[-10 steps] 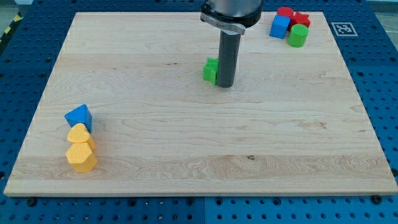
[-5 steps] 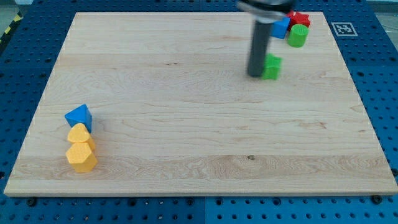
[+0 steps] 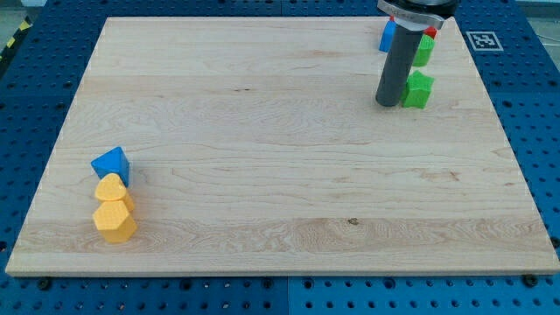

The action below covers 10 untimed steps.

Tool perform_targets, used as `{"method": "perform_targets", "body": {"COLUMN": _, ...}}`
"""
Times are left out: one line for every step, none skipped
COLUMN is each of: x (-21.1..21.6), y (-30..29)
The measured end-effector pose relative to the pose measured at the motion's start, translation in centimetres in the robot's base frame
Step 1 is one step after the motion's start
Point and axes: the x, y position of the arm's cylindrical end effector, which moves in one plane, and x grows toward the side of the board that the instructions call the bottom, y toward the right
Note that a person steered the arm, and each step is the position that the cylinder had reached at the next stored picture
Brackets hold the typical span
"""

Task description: Move the green star down to the green circle

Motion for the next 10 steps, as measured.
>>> {"method": "perform_targets", "body": {"x": 2.8, "y": -0.7}}
{"method": "perform_targets", "body": {"x": 5.0, "y": 0.8}}
{"method": "perform_targets", "body": {"x": 2.5, "y": 4.0}}
{"method": "perform_targets", "body": {"x": -1.4, "y": 5.1}}
{"method": "perform_targets", "body": {"x": -2.8, "y": 5.2}}
{"method": "perform_targets", "body": {"x": -2.3, "y": 4.8}}
{"method": "perform_targets", "body": {"x": -1.5, "y": 0.6}}
{"method": "perform_targets", "body": {"x": -2.0, "y": -1.5}}
{"method": "perform_targets", "body": {"x": -2.0, "y": 0.7}}
{"method": "perform_targets", "body": {"x": -2.0, "y": 3.6}}
